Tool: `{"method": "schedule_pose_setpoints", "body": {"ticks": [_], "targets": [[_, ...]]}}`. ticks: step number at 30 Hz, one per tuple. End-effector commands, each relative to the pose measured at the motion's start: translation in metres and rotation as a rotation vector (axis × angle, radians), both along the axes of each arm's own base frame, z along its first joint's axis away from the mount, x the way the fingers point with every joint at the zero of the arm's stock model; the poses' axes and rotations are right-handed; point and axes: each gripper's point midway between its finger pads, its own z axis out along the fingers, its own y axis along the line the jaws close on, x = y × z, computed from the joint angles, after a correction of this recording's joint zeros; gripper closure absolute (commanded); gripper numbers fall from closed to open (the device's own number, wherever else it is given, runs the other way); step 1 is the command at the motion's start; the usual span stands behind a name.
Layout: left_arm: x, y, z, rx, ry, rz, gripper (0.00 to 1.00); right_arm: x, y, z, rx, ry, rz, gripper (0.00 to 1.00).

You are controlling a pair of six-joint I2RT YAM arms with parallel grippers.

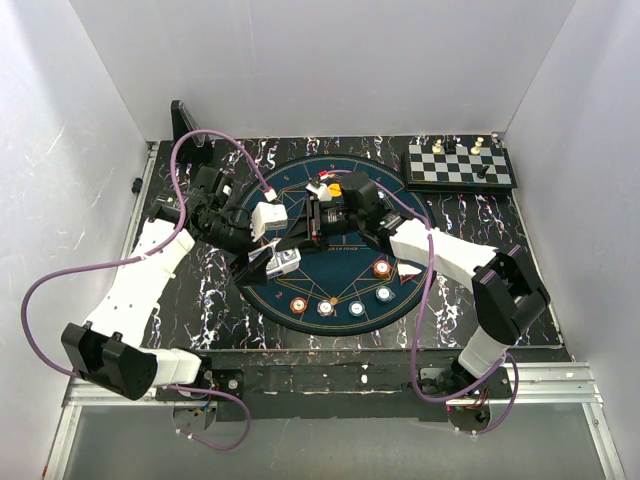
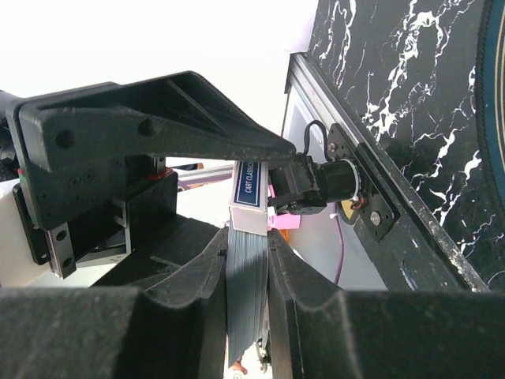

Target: Distribute texas hold em gaming equipment

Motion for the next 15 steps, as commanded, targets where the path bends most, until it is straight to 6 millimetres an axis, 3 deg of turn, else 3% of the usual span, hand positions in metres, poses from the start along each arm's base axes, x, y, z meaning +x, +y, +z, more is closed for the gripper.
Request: {"method": "schedule_pose_setpoints", "body": {"ticks": [1,8,15], "targets": [[-0.004,0.005,0.007,-0.004,-0.058,-0.002,0.16,-0.004,0.000,0.013,0.044,-0.018,0.015,0.85],[0.002,0.001,0.011,-0.017,-0.096,-0.007,0.08,-0.001,0.002,0.010,0.036,-0.017,0.000,0.86],[0.005,-0.009,0.010,-0.027,-0.103,-0.016,0.15,-0.001,0.006,0.007,0.034,-0.012,-0.002,0.87]]}}
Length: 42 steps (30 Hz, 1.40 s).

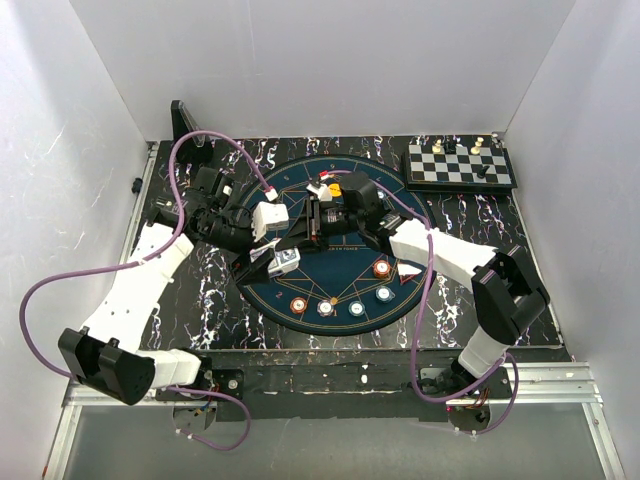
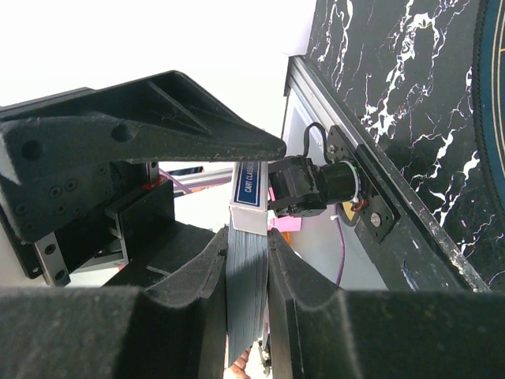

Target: Distribute texas hold em gaming equipment

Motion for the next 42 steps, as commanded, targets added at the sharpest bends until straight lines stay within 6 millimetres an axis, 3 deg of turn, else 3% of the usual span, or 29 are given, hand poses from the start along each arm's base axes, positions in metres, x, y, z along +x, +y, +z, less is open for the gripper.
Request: {"method": "schedule_pose_setpoints", "body": {"ticks": [1,10,17,21,25,28,30,32,36,42], "targets": [[0.000,-0.007,0.006,-0.022,-0.033,-0.012,0.17,0.000,0.006,0.010,0.042,-0.026,0.004,0.87],[-0.005,-0.005,0.003,0.007,-0.053,-0.030,0.32,0.003,0.008,0.009,0.040,-0.023,-0.010,0.87],[-0.015,-0.004,-0.007,0.038,-0.066,-0.064,0.26,0.004,0.010,0.009,0.047,-0.018,-0.006,0.88],[-0.009,-0.003,-0.006,0.051,-0.094,-0.056,0.28,0.004,0.010,0.008,0.046,-0.012,-0.007,0.88],[-0.006,-0.004,-0.003,0.051,-0.111,-0.061,0.38,0.003,0.011,0.010,0.049,-0.014,-0.004,0.88],[-0.010,-0.005,-0.004,0.043,-0.094,-0.079,0.55,0.001,0.012,0.011,0.052,-0.017,0.001,0.88],[-0.013,-0.006,-0.004,0.033,-0.086,-0.088,0.58,0.000,0.012,0.011,0.053,-0.017,0.007,0.87],[-0.015,-0.006,-0.004,0.031,-0.084,-0.086,0.62,-0.001,0.011,0.010,0.053,-0.020,0.012,0.82],[-0.015,-0.003,-0.003,0.042,-0.088,-0.074,0.68,-0.006,0.007,0.008,0.034,-0.029,0.033,0.56],[-0.013,0.000,-0.008,0.075,-0.070,-0.071,0.71,-0.012,-0.001,0.006,-0.017,-0.078,0.062,0.44]]}}
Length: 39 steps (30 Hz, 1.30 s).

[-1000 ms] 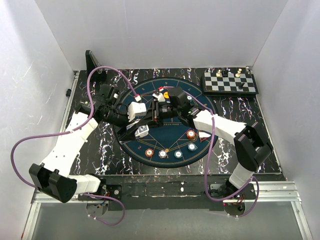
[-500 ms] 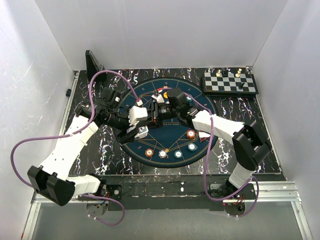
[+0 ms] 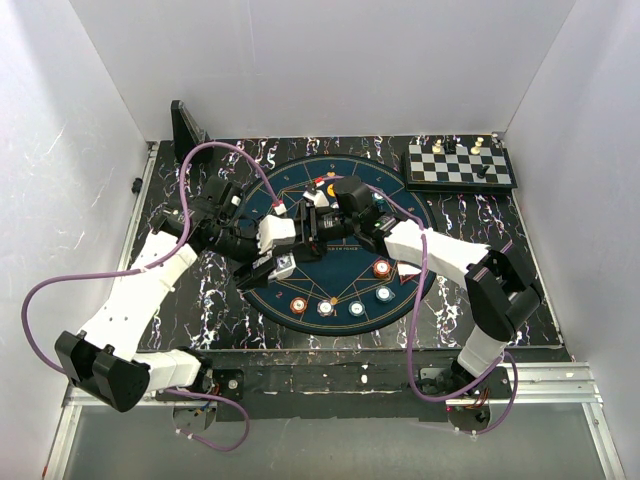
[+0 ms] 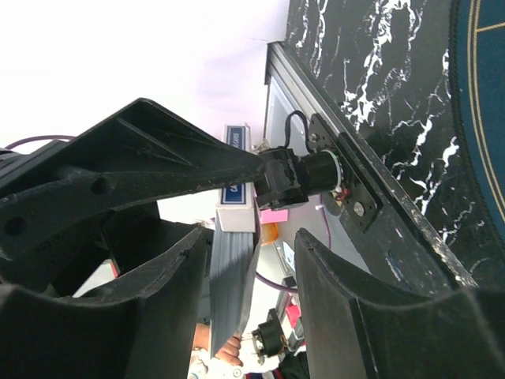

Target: Distribute texas hold em gaming equipment

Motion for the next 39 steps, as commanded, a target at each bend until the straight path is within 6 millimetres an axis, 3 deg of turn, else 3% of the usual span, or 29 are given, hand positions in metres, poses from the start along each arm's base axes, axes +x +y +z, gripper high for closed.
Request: {"method": "schedule_pose_setpoints", "body": {"ticks": [1,5,11,19,27,39], "targets": [[-0.003,0.001,0.006,0.000,-0.018,-0.018,0.72,-0.007,-0.006,0.024,0.013,-0.098,0.049,0.43],[0.003,0.003,0.004,0.027,-0.020,-0.014,0.75,-0.009,-0.007,0.018,-0.016,-0.090,0.080,0.45],[0.016,0.006,0.003,0.062,-0.057,0.012,0.80,-0.010,-0.007,0.014,-0.028,-0.079,0.098,0.57],[0.031,0.004,0.008,0.077,-0.117,0.029,0.81,-0.013,0.000,0.005,-0.034,-0.033,0.145,0.56],[0.026,0.000,0.012,0.077,-0.129,0.010,0.83,-0.012,0.003,0.008,-0.019,-0.055,0.138,0.58],[0.016,-0.001,0.014,0.017,-0.156,0.041,0.92,-0.009,-0.021,0.007,-0.030,-0.072,0.077,0.68]]}}
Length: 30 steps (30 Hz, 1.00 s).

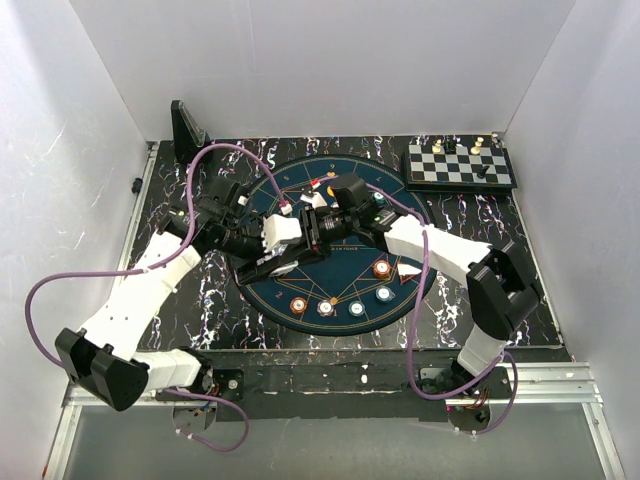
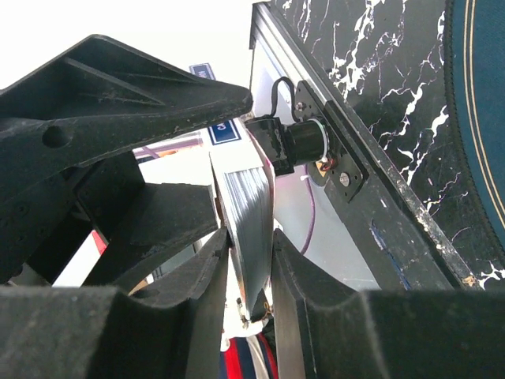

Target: Distribute texas hold em gaming equipment

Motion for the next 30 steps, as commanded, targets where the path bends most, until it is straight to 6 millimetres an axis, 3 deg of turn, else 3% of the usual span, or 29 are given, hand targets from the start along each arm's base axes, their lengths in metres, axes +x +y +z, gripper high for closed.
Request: {"method": "schedule_pose_setpoints", "body": {"ticks": [1,12,17,20,30], "targets": [[-0.005,-0.007,0.018,-0.090,-0.073,0.002,0.92,0.002,-0.012,0.014,0.030,-0.056,-0.032,0.68],[-0.012,-0.012,0.019,-0.134,-0.054,-0.004,0.99,0.005,-0.032,0.008,0.017,-0.060,-0.076,0.69],[-0.011,-0.014,0.022,-0.142,-0.054,-0.009,1.00,0.007,-0.038,0.005,-0.015,-0.075,-0.088,0.65],[-0.010,-0.014,0.023,-0.144,-0.056,-0.008,1.00,0.009,-0.039,0.008,-0.016,-0.089,-0.092,0.60],[-0.014,-0.019,0.020,-0.191,-0.034,0.031,1.00,0.013,-0.050,0.015,-0.021,-0.108,-0.117,0.62]]}}
